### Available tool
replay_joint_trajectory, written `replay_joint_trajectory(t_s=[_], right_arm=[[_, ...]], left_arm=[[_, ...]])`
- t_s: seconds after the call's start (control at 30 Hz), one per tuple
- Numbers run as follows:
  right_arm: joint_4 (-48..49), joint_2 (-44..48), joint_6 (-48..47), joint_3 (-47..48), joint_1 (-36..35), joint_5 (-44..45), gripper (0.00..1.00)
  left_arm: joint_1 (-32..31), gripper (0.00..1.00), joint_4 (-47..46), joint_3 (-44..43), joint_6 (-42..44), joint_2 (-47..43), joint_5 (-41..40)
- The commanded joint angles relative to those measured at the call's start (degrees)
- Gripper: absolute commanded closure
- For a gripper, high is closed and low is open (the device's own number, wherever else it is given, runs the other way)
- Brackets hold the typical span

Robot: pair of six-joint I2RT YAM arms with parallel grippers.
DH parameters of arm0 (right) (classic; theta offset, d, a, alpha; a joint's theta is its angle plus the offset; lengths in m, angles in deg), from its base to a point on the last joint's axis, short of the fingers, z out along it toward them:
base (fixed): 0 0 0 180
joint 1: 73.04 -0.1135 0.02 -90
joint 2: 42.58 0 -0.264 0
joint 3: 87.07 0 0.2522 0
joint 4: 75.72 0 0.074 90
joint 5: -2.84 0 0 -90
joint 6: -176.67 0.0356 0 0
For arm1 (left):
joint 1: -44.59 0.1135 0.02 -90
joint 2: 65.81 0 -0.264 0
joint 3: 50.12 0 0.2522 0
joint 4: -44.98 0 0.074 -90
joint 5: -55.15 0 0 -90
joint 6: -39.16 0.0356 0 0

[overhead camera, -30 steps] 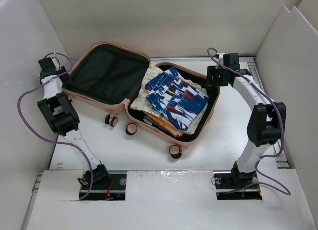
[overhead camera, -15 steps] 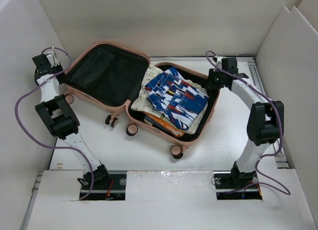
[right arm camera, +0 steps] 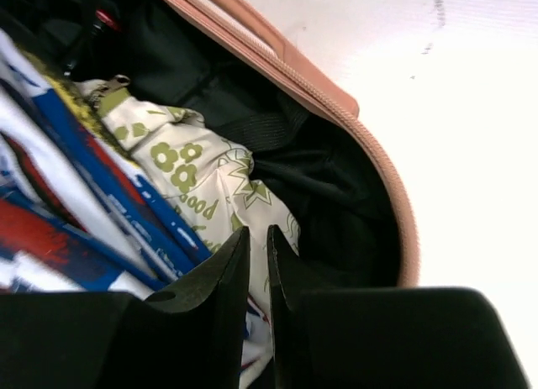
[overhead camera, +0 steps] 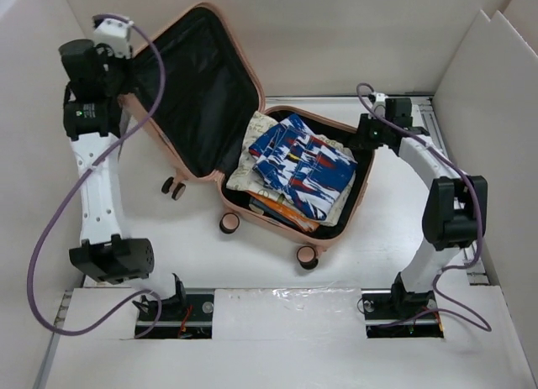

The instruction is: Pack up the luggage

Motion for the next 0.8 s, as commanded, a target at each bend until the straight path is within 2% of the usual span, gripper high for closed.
replay_joint_trajectory(t_s=[0.0, 0.1, 0.13, 0.2, 0.23, 0.3, 0.33, 0.43, 0.47, 0.5, 0.57, 0.63, 0.7, 0.77], right_arm=[[3.9, 7.9, -0.2, -1.8, 3.1, -3.4, 0.8], [4.4, 13.6, 1.2, -6.4, 6.2, -4.1, 0.76], [4.4, 15.0, 1.2, -7.4, 6.8, -3.0, 0.74], [2.5, 19.1, 0.4, -9.9, 7.9, -1.2, 0.68], [1.6, 20.4, -0.3, -10.7, 8.7, -0.1, 0.63], [-0.6, 22.9, -0.3, -12.3, 9.4, 2.8, 0.54], [-1.1, 25.7, -0.3, -14.2, 10.3, 3.4, 0.45], [-2.2, 31.7, 1.8, -19.1, 12.8, 6.5, 0.32], [-3.0, 33.1, 1.8, -20.3, 13.4, 7.6, 0.3], [-3.0, 34.5, 2.6, -21.4, 13.4, 9.1, 0.28], [-4.8, 37.5, 3.1, -24.3, 14.9, 10.7, 0.27], [-5.4, 38.9, 3.7, -26.2, 14.9, 12.0, 0.27], [-5.4, 40.1, 4.7, -29.1, 14.9, 12.5, 0.26], [-4.0, 40.8, 5.6, -31.0, 14.9, 11.9, 0.26]], left_arm=[[-14.0, 1.0, 8.6, -2.0, -0.8, -2.9, 13.4], [-21.3, 1.0, 11.0, -2.0, -1.8, -3.9, 13.4], [-26.7, 1.0, 11.5, -2.0, -2.4, -3.9, 12.5], [-32.2, 1.0, 12.3, -1.1, -2.4, -4.4, 11.1], [-37.7, 1.0, 12.8, -0.1, -2.4, -4.4, 9.8], [-43.1, 1.0, 12.8, 2.5, -2.4, -4.4, 8.6], [-49.0, 1.0, 13.4, 3.4, -2.4, -4.4, 7.6], [-58.5, 1.0, 14.8, 6.1, 1.4, -4.4, 3.2], [-64.8, 1.0, 16.2, 6.1, 2.7, -3.8, 1.0], [-67.8, 0.88, 17.0, 6.7, 4.0, -3.8, -0.1], [-72.9, 0.48, 19.5, 6.0, 6.4, -3.1, -0.7], [-78.1, 0.27, 20.2, 3.5, 6.4, -2.6, -1.3], [-79.6, 0.21, 20.7, 0.0, 5.0, -1.6, -0.1], [-79.6, 0.15, 21.4, -7.5, 3.2, -0.2, -0.1]])
